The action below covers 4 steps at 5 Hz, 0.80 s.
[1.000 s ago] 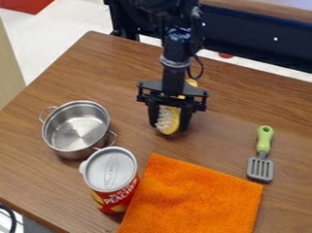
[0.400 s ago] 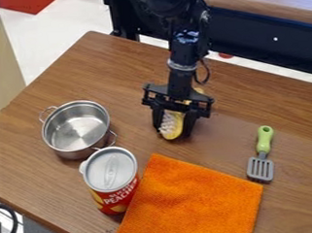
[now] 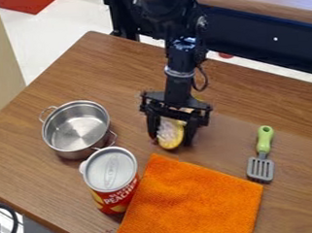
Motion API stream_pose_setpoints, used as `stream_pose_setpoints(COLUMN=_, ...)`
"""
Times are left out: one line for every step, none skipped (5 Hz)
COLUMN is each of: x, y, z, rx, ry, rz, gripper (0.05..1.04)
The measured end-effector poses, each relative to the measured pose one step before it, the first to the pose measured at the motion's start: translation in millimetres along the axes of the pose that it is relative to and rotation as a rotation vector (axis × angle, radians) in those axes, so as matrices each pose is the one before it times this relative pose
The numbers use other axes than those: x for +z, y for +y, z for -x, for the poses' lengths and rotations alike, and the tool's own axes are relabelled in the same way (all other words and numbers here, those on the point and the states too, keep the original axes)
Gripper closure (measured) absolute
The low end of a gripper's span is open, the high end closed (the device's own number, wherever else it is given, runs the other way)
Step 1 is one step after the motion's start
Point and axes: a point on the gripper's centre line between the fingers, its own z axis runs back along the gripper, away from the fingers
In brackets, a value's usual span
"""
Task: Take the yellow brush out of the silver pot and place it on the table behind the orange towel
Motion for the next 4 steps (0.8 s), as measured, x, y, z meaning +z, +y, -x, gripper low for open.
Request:
stream_pose_setpoints(x=2.19, y=2.24, z=-0.22, rx=0.0255, ry=0.012, rz=0.003, gripper=0.086)
stream_pose_setpoints(x=1.13, y=-0.15, z=-0.45, rx=0.0087, ry=0.0012, rz=0.0102, gripper=0.086)
stream_pose_setpoints(x=12.83, y=-2.43, z=-0.57, rx=0.0037, ry=-0.0036, rz=0.0434, gripper=0.086)
stream_pose_setpoints(x=22.38, y=-3.91, z=-1.27, rx=-0.0364, ry=-0.0943, rz=0.0634, gripper=0.086)
